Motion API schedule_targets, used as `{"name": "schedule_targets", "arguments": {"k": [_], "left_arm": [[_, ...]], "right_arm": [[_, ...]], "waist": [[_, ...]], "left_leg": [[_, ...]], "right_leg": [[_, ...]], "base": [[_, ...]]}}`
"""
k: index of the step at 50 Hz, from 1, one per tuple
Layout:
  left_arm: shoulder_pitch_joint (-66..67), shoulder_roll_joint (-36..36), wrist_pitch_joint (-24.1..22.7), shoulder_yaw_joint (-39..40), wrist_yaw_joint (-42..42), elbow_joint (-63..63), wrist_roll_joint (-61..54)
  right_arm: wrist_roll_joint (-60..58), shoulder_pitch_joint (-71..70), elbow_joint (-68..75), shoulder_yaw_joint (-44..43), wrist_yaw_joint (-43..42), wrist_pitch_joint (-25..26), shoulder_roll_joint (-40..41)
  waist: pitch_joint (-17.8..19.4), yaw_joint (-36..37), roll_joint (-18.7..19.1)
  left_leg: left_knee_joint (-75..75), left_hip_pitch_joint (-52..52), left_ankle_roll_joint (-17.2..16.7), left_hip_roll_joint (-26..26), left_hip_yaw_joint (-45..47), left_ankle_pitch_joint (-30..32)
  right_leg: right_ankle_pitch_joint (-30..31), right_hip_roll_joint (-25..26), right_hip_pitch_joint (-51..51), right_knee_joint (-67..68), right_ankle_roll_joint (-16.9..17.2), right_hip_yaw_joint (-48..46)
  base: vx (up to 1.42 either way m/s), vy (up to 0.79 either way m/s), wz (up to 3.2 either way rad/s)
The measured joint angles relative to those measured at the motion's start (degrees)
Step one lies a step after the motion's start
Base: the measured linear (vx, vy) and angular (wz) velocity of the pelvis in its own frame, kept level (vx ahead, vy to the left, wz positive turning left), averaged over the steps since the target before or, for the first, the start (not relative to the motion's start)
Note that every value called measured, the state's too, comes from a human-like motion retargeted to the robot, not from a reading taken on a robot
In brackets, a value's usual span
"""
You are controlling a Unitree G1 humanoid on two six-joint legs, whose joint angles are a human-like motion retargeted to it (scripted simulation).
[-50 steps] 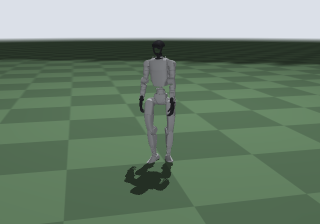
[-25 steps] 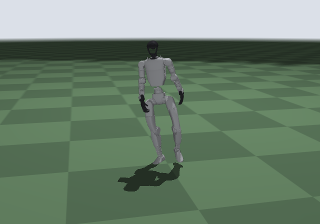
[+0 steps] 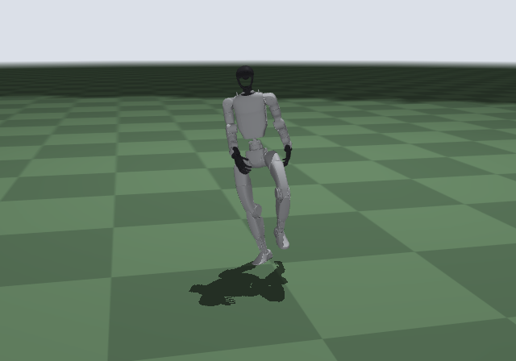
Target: In place motions
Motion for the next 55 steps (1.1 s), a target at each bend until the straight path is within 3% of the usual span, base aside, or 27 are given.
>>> {"name": "schedule_targets", "arguments": {"k": [5, 15, 20, 25, 30, 35, 42, 45, 47, 50, 55], "left_arm": [[-2.33, 1.73, 1.72, 1.67, -1.36, -1.18, -3.1], [-6.74, 3.34, 2.11, 4.73, 4.17, -3.54, -10.46], [-7.98, 3.51, 1.07, 3.78, 4.6, -3.57, -10.27], [-8.42, 2.87, -0.78, 4.0, 5.05, -4.05, -10.8], [-9.07, 1.31, -1.77, 4.88, 5.82, -3.04, -14.05], [-13.04, -0.09, -1.52, 5.04, 6.24, -0.2, -17.2], [-24.92, -0.46, -1.48, 1.99, 4.87, -0.55, -18.07], [-29.99, -1.38, -2.0, -1.16, 6.42, -3.01, -19.35], [-34.37, -2.17, -2.27, -1.33, 8.0, -4.31, -20.26], [-40.48, -2.5, -3.6, -1.2, 9.57, -8.18, -22.3], [-50.4, -0.28, -4.35, 1.23, 11.66, -16.18, -20.62]], "right_arm": [[-0.63, 3.44, 2.37, 1.15, -0.71, -0.07, -0.56], [-5.54, 9.36, 5.88, 2.27, -2.65, 1.08, -1.72], [-7.73, 11.75, 6.76, 2.87, -3.48, 1.08, -2.47], [-9.19, 15.93, 5.01, 3.3, -3.3, 0.27, -3.53], [-11.69, 21.37, 4.84, 2.31, -5.18, -1.1, -5.7], [-15.16, 26.0, 9.12, 0.72, -8.43, -1.19, -8.97], [-14.71, 37.92, 13.51, -6.06, -13.29, -0.36, -12.54], [-15.71, 42.87, 15.03, -8.51, -15.2, 0.19, -13.54], [-16.37, 44.62, 16.05, -9.57, -16.1, 0.74, -14.42], [-17.39, 46.13, 16.9, -10.9, -17.59, 2.36, -16.19], [-17.41, 46.29, 18.49, -13.11, -19.2, 5.78, -19.17]], "waist": [[-3.12, -3.56, 0.36], [-6.13, -12.47, 1.42], [-6.94, -15.26, 1.0], [-8.34, -16.05, 1.98], [-11.23, -19.44, 3.73], [-14.52, -26.4, 3.49], [-11.64, -25.15, 0.15], [-10.74, -25.09, -0.28], [-9.19, -25.78, 0.51], [-5.72, -27.98, 1.37], [-0.55, -36.95, 2.68]], "left_leg": [[-8.04, 5.26, -2.1, -2.33, 0.2, 1.14], [-24.03, 22.05, -7.38, -10.11, 3.83, 4.1], [-37.99, 31.47, -9.37, -17.21, 3.56, 6.21], [-61.74, 42.33, -13.44, -24.48, 1.45, 7.73], [-77.45, 49.6, -11.31, -27.28, 4.24, -3.69], [-81.43, 48.26, -10.12, -28.43, 3.18, -4.86], [-80.17, 49.54, -7.6, -30.01, -0.47, -7.67], [-79.91, 50.45, -6.93, -29.79, -1.44, -8.57], [-79.78, 50.74, -6.42, -28.62, -1.59, -8.95], [-80.02, 51.86, -5.19, -27.41, -0.34, -9.26], [-78.89, 51.49, -3.6, -26.08, -1.1, -9.99]], "right_leg": [[0.13, -0.48, -1.4, -0.75, 0.69, -1.92], [-0.85, -2.31, -1.57, -1.0, 2.3, -6.04], [-1.5, -3.65, -1.1, -0.74, 3.41, -6.61], [-2.37, -1.96, -1.19, -0.13, 4.16, -5.54], [-3.62, 0.83, -0.87, -0.35, 5.34, -6.15], [-4.92, -0.43, -2.09, -0.21, 7.25, -9.87], [-7.28, -3.17, -2.69, 8.2, 8.8, -10.72], [-2.21, -5.3, -5.52, 17.79, 9.48, -12.39], [5.91, -7.8, -11.11, 30.15, 10.96, -11.14], [14.01, -7.37, -21.27, 47.25, 6.43, -5.66], [1.82, -15.71, -36.31, 71.86, -3.72, -12.62]], "base": [[0.01, 0.0, 0.42], [0.04, 0.04, 0.42], [0.11, 0.05, 0.15], [0.15, 0.07, -0.11], [0.22, 0.08, 0.31], [0.17, 0.12, 0.81], [0.2, 0.09, -0.1], [0.22, 0.14, -0.1], [0.02, 0.13, -0.39], [-0.05, 0.18, -0.35], [-0.14, 0.18, 0.28]]}}
